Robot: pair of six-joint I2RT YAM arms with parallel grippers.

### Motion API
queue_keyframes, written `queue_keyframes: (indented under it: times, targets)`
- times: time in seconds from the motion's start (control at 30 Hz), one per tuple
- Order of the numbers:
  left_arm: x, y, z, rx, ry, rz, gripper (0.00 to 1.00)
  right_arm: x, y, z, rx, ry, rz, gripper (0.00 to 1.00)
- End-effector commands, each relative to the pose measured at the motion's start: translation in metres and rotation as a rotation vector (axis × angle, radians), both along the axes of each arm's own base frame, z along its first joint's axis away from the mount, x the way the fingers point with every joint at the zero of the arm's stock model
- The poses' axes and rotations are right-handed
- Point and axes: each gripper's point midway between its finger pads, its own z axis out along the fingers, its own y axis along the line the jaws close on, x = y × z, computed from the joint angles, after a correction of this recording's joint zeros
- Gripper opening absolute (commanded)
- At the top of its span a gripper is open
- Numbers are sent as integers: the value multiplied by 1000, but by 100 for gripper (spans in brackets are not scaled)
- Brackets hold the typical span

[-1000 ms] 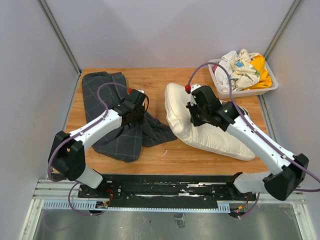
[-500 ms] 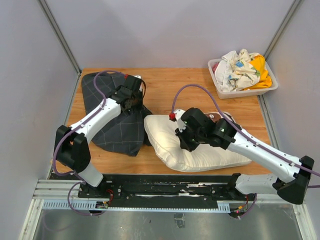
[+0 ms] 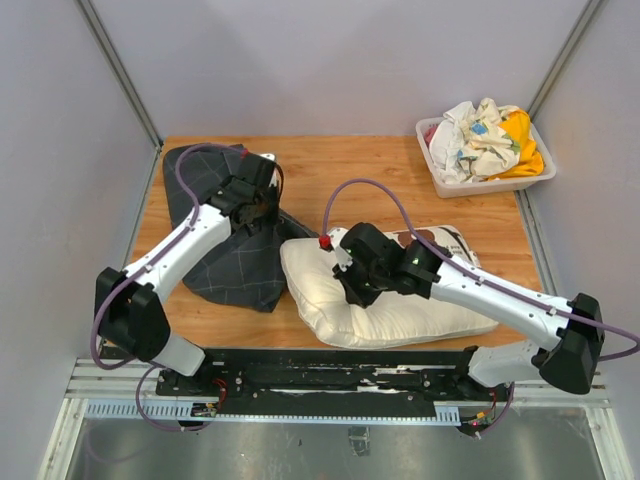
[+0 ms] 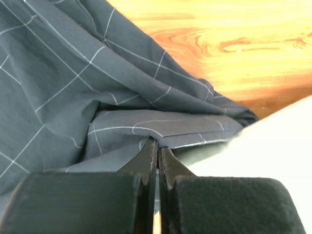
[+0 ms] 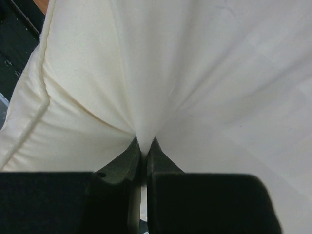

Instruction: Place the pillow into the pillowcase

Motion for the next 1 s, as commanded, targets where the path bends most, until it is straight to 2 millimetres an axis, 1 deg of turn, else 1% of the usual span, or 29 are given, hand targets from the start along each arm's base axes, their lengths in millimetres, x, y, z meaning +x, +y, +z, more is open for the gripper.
queue_keyframes:
  times: [0.0,0.1,0.23,0.37,0.43,0.47,0.53,0.63,0.77,0.87,0.97]
  targets:
    - [-18,5,18,-34,-29,-15,0,30,1,-4,28,-66,-62,1]
    - [-28,8,21,-44,-31,-23,0,42,1,-6,38,-61,-87,1]
    - [-40,7,23,-67,-18,-43,0,53,10,-7,22,-74,-94,1]
    - [-52,3,27,-116,-12,-66,0,63,26,-5,42,-75,-80,1]
    - [-58,0,30,-140,-7,-76,0,67,38,-2,59,-68,-70,1]
    - [-60,-2,31,-151,-5,-82,0,71,42,-4,60,-63,-78,1]
    - [-63,-3,32,-160,-3,-86,0,79,50,0,74,-77,-95,1]
    - [-69,-8,34,-185,2,-96,0,93,60,4,89,-100,-131,1]
    - [-76,-15,36,-220,15,-114,0,119,70,11,74,-159,-195,1]
    - [-77,-18,39,-238,14,-122,0,140,69,12,44,-196,-262,1]
    - [-79,-21,45,-257,11,-128,0,159,64,7,24,-222,-334,1]
